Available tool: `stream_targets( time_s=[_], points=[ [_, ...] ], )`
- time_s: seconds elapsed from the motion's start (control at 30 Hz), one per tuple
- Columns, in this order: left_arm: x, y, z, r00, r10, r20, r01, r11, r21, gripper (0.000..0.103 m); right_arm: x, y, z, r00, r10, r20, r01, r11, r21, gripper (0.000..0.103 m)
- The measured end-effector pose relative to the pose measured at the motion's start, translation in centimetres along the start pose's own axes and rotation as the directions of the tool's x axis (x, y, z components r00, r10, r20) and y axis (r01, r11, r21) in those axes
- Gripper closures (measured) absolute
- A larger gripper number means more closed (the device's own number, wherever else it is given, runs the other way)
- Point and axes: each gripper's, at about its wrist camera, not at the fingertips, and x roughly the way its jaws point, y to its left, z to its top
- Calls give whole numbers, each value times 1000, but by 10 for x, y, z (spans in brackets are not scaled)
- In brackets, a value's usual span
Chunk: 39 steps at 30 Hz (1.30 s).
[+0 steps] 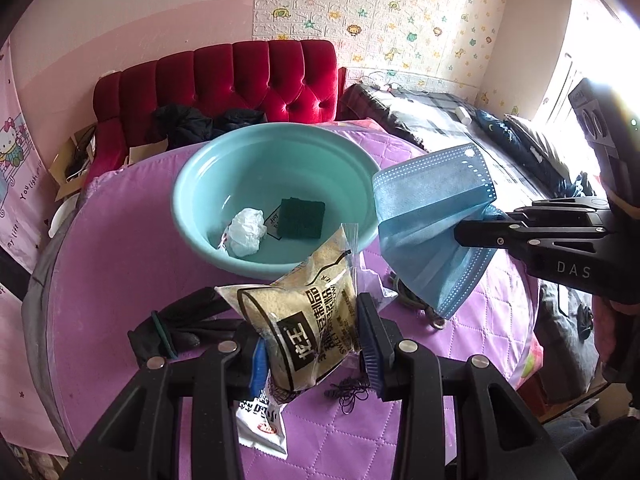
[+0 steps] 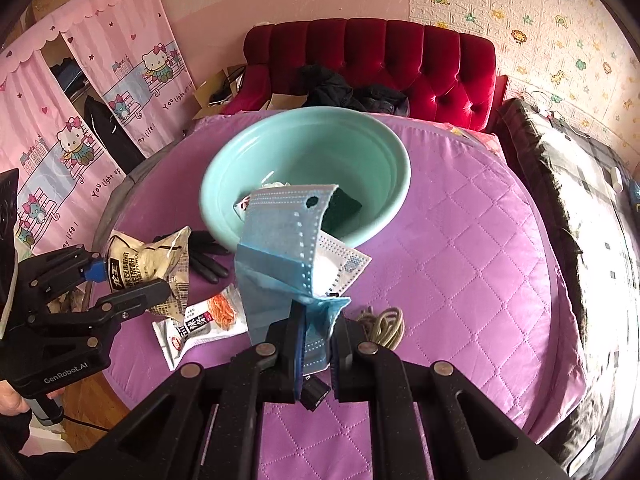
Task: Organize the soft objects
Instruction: 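Lift the packet and mask and carry both over the teal basin, then open both tools to drop the packet and mask into the basin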
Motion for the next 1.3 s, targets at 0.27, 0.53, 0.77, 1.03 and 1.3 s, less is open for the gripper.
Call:
stream_targets(
  time_s=[0.27,0.53,0.77,1.03,1.3],
  points=[
    [16,14,26,1000,4,-2,-4,1000,9,61,11,-5,40,1000,8,22,-8,1000,-2,95],
    [37,27,49,1000,14,-3,-14,1000,24,61,30,-10,75,999,-4,36,5,1000,-9,94],
    [62,40,69,1000,16,-12,-15,999,34,61,54,-15,102,999,-12,31,12,1000,-4,94],
    [91,55,83,999,32,-22,-31,999,39,61,86,-22,123,1000,-24,14,23,1000,13,94],
    [121,68,97,998,53,-37,-52,998,32,61,118,-25,138,999,-34,-10,34,999,30,94]
  ],
)
